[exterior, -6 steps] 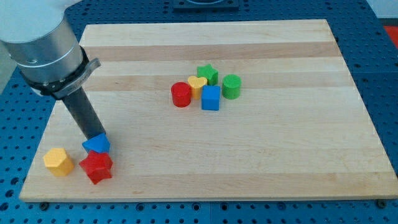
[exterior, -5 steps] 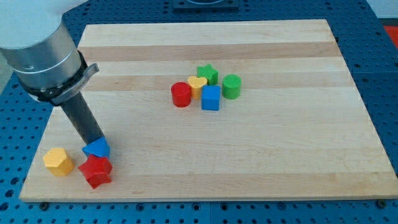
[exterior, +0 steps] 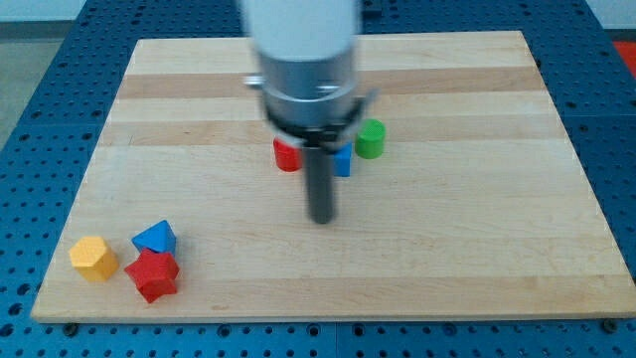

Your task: Move the red circle into the blue triangle

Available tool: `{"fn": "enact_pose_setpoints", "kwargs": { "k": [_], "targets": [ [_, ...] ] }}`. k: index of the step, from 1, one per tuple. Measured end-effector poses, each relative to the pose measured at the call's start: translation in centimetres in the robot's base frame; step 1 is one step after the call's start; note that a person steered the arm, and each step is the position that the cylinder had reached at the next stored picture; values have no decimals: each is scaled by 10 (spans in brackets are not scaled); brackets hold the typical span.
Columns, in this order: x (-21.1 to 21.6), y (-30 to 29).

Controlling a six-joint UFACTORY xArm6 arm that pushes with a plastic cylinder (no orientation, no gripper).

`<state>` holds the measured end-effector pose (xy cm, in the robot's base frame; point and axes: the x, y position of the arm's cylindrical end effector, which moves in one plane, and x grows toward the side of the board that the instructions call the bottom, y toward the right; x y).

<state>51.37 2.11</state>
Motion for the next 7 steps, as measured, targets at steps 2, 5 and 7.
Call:
{"fn": "enact_pose_setpoints", "kwargs": {
  "k": [2, 5, 7],
  "targets": [
    [-52, 138],
    [-115, 62],
    [-115, -21]
  ]
}}
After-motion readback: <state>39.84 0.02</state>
